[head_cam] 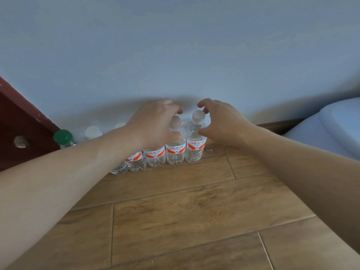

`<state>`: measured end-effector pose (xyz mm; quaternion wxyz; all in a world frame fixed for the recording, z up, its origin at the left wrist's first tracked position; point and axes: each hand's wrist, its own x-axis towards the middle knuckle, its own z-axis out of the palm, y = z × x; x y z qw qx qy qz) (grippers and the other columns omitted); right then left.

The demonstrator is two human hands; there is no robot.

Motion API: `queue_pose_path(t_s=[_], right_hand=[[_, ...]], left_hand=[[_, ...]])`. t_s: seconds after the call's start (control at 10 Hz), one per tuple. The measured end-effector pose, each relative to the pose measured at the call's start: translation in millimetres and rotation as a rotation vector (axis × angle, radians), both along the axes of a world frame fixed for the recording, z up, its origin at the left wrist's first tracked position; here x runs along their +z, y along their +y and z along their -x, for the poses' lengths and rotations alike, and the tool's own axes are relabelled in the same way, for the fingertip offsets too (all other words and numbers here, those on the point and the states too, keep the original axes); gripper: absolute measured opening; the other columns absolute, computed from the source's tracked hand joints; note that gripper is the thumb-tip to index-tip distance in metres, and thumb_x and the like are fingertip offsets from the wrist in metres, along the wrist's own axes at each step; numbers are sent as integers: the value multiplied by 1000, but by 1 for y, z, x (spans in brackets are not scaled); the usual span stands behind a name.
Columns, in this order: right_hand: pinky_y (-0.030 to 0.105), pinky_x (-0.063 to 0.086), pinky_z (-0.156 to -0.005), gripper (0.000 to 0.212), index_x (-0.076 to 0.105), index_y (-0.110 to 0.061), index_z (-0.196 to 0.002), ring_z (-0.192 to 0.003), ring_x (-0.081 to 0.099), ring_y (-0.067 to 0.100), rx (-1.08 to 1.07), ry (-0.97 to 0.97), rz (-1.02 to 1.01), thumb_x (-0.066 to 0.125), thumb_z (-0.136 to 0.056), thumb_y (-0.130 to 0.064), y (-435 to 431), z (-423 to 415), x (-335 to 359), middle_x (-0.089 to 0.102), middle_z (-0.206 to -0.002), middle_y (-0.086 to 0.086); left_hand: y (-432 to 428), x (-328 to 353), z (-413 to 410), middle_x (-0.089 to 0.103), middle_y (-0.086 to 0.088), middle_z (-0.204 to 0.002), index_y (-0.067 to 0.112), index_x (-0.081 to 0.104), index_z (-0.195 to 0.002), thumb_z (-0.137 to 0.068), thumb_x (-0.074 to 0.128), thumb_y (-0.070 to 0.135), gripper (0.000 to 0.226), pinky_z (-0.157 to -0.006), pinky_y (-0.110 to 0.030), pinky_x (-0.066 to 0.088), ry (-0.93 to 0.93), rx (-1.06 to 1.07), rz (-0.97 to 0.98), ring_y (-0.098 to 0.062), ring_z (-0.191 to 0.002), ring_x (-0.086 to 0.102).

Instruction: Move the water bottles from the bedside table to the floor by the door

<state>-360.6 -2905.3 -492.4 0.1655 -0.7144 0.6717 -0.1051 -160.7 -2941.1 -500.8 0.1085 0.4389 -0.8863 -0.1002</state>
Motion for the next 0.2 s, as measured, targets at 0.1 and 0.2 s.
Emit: queue_pose_path(t_s=[0.1,0.2], right_hand=[[31,40,-92,65,41,-22,-140,-119,49,21,-1,-4,37,69,-82,-29,4,1,7,54,-131,0],[32,40,-95,64,40,-23,-141,-122,48,21,0,12,32,68,-84,-33,13,-4,15,52,-134,0]], left_hand=[[3,9,-2,57,2,-128,19,55,-134,-79,74,53,68,-84,-32,44,-33,-7,27,-22,-111,57],[10,17,-6,55,1,-131,18,53,-135,-81,69,58,69,-90,-37,47,-87,8,45,-22,-117,55]])
